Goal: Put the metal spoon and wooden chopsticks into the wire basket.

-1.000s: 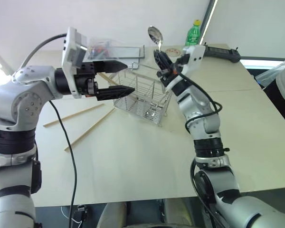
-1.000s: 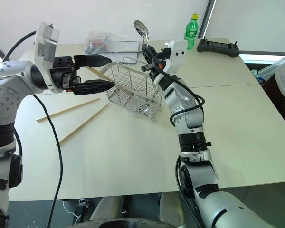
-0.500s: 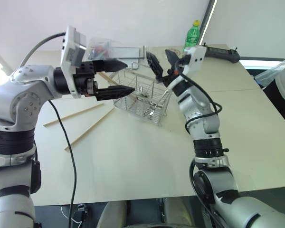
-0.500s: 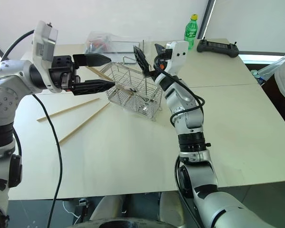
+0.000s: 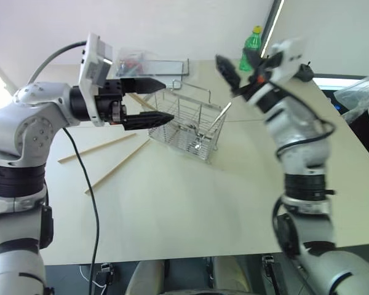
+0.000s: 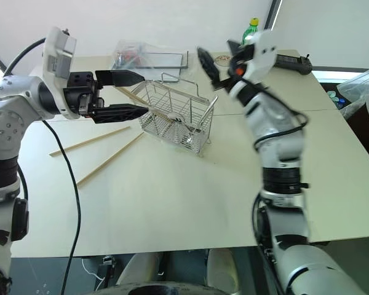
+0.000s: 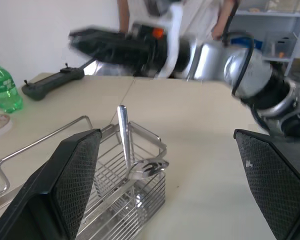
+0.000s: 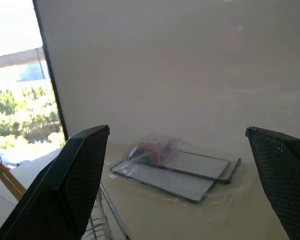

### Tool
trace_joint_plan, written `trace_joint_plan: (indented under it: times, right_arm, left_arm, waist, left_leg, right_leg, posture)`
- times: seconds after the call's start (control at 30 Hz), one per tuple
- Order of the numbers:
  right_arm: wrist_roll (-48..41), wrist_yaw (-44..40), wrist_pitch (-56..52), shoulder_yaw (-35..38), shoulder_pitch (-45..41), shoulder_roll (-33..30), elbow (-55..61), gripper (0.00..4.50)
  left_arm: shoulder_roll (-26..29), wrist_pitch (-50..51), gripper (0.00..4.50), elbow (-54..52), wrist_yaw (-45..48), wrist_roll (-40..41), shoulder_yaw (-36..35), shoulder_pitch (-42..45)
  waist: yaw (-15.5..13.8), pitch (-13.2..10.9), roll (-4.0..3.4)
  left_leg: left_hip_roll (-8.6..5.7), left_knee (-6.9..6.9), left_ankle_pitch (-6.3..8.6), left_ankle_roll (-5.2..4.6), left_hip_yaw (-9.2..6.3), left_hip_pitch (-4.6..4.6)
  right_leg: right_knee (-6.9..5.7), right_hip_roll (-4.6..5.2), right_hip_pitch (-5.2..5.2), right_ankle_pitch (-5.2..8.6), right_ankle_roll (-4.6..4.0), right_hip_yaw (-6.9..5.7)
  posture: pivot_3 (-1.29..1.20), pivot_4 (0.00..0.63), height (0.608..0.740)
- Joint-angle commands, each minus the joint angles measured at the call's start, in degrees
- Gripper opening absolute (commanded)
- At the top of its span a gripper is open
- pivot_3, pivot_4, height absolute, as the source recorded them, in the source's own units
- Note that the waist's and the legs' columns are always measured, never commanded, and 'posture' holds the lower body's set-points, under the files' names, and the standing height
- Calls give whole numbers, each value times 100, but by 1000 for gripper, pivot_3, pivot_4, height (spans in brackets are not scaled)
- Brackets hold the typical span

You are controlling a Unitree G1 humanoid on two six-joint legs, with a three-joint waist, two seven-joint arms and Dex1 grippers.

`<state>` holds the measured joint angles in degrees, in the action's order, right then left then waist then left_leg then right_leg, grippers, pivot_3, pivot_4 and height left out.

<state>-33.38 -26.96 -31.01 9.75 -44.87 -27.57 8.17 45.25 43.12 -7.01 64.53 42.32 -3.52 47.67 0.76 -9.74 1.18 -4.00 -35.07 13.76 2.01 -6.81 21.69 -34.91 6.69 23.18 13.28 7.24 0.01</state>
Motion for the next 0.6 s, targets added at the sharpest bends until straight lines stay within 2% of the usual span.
trace_joint_plan:
  times: [0.03, 0.07, 0.17, 0.27, 0.43, 0.6]
  right_arm:
    - [-811, -1008, -758, 316, 197, -934, 873, 4452]
    - [-951, -1180, -876, 362, 286, -1149, 988, 4452]
    - [-1455, -2401, -1201, 820, 1309, -2294, 1638, 4452]
    - [-1790, -2936, -1405, 1259, 2265, -2844, 2050, 4452]
    - [-2097, -3212, -1498, 1778, 3567, -3003, 2791, 4452]
    - [-1999, -2635, -1393, 1674, 3894, -2705, 3022, 4452]
  left_arm:
    - [232, -80, 4500, -11, 129, -55, -184, 82]
    - [272, -84, 4500, 2, 151, -64, -199, 72]
    - [588, -161, 4500, 158, 321, -205, -288, 0]
    - [906, -313, 4500, 490, 471, -389, -361, -4]
    - [1484, -722, 4500, 1336, 829, -857, -412, 91]
    - [2172, -1481, 4500, 2282, 1534, -1601, -86, -132]
  waist:
    - [5, 2, 3]
    - [7, 4, 6]
    - [11, 4, 10]
    - [15, 2, 6]
    - [-6, 2, 6]
    - [-12, 3, 8]
  left_leg:
    - [0, 0, 2, -3, 1, 1]
    - [1, 1, 5, -8, 1, 0]
    - [5, 1, 10, -18, 3, -3]
    - [8, -1, 12, -21, 6, 6]
    - [34, -9, 13, -22, 21, 8]
    - [43, -9, 14, -20, 21, 10]
  right_leg:
    - [1, 0, -1, 2, 3, 0]
    - [4, 0, -3, 4, 5, -1]
    - [16, 1, -12, 8, 9, -2]
    - [38, 1, -14, 10, 11, -4]
    - [63, 2, -22, 13, -1, -4]
    - [70, 4, -20, 18, -12, -8]
  posture:
    - [0, 150, 725]
    - [0, 150, 725]
    - [0, 150, 725]
    - [0, 150, 725]
    - [0, 150, 725]
    - [0, 150, 725]
